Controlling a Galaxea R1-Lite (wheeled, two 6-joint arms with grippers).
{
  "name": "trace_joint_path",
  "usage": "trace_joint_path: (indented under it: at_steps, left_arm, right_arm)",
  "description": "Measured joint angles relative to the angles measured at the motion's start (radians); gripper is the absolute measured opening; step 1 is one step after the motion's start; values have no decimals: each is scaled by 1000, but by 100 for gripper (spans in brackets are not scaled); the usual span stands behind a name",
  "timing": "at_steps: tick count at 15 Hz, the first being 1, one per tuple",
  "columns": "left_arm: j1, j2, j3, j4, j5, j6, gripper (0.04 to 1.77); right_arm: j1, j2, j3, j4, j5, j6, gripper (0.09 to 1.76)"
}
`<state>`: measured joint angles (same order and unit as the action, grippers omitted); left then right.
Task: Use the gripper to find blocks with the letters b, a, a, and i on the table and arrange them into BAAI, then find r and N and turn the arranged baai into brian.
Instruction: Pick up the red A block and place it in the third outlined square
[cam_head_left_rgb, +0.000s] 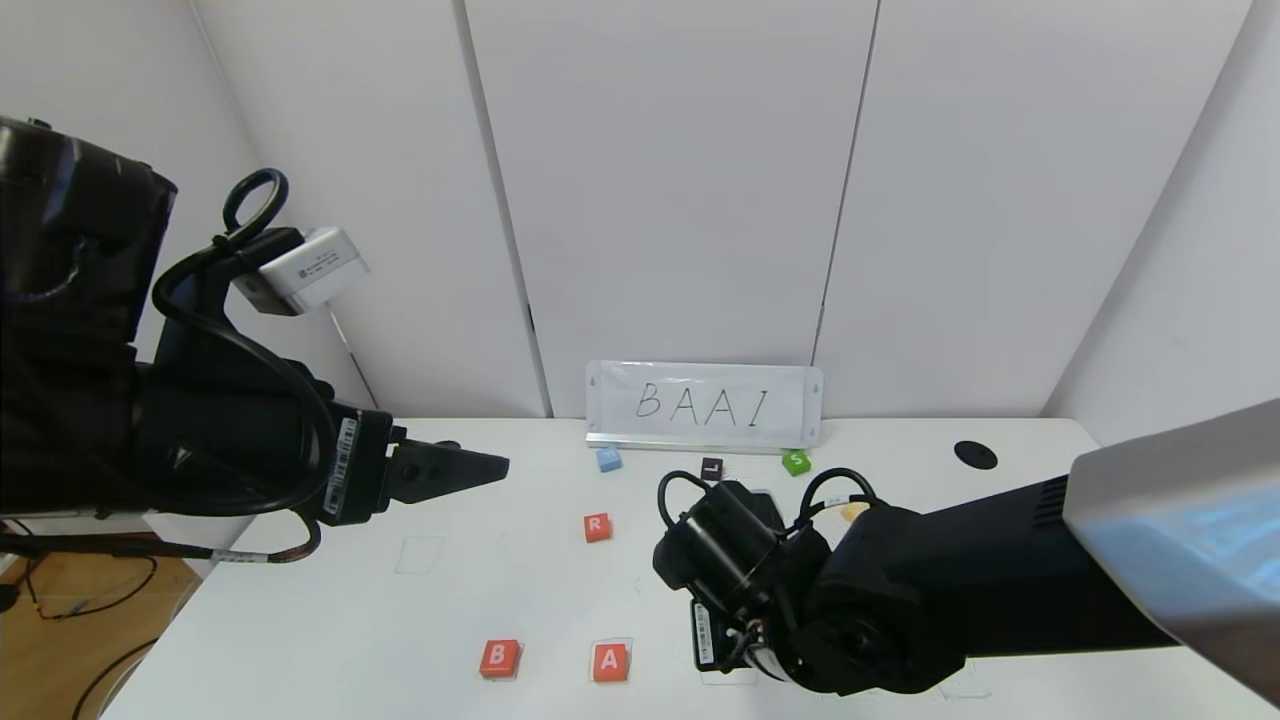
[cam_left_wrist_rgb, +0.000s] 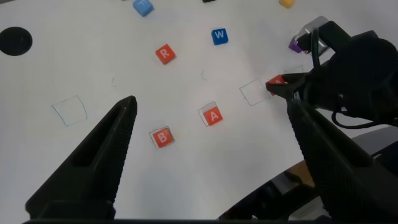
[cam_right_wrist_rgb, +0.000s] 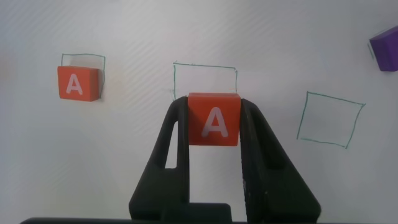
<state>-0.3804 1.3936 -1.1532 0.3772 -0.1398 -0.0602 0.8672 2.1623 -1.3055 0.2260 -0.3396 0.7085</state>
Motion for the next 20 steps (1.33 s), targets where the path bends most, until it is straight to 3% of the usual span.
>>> trace_joint_path:
  at_steps: [15,20]
  left_arm:
    - [-20,-2,9,-1,2,0,172]
    - [-21,-3,9,-1,2,1,172]
  right_arm:
    - [7,104,-20,-23,20,48,53]
    - [-2,135,-40,-25,-14,63,53]
